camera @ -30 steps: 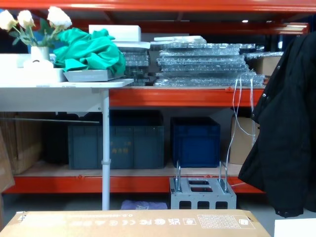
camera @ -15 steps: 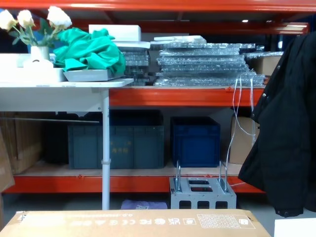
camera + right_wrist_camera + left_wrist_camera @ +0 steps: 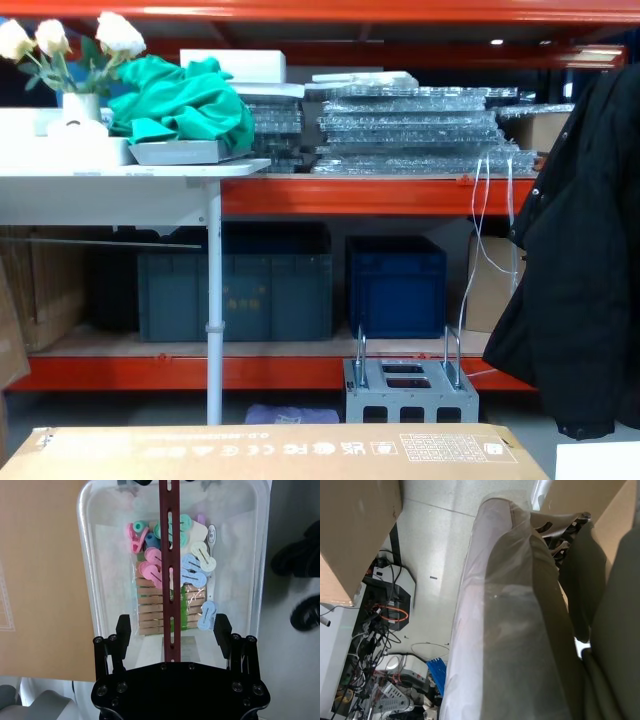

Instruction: Use one hand to grasp the basket and place it at the designated location.

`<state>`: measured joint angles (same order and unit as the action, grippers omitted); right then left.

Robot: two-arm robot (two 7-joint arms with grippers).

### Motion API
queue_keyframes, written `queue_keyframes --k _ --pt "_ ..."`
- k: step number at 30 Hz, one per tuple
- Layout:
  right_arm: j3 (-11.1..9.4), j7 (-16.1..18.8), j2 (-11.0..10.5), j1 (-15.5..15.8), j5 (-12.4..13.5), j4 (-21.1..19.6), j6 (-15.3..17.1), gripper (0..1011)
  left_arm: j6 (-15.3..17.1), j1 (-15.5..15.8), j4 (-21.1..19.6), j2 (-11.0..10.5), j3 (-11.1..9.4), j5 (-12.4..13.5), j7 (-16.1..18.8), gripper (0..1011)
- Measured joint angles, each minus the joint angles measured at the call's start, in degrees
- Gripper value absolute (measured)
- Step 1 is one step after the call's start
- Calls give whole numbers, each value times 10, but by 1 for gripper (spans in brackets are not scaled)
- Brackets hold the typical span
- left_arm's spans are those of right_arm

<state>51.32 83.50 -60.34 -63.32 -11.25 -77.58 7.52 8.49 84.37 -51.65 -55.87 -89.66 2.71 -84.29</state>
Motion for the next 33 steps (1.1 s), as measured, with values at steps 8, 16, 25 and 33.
queue_keyframes --k 8,16,25,33 --pt "17 6 17 -1 -12 17 -5 1000 0 0 0 0 0 0 0 0" --pt "30 8 29 -2 -15 34 -12 1000 0 0 0 0 0 0 0 0" --pt "40 9 39 -4 -17 53 -18 1000 0 0 0 0 0 0 0 0" --pt "53 9 53 -7 -22 76 -23 1000 0 0 0 0 0 0 0 0"
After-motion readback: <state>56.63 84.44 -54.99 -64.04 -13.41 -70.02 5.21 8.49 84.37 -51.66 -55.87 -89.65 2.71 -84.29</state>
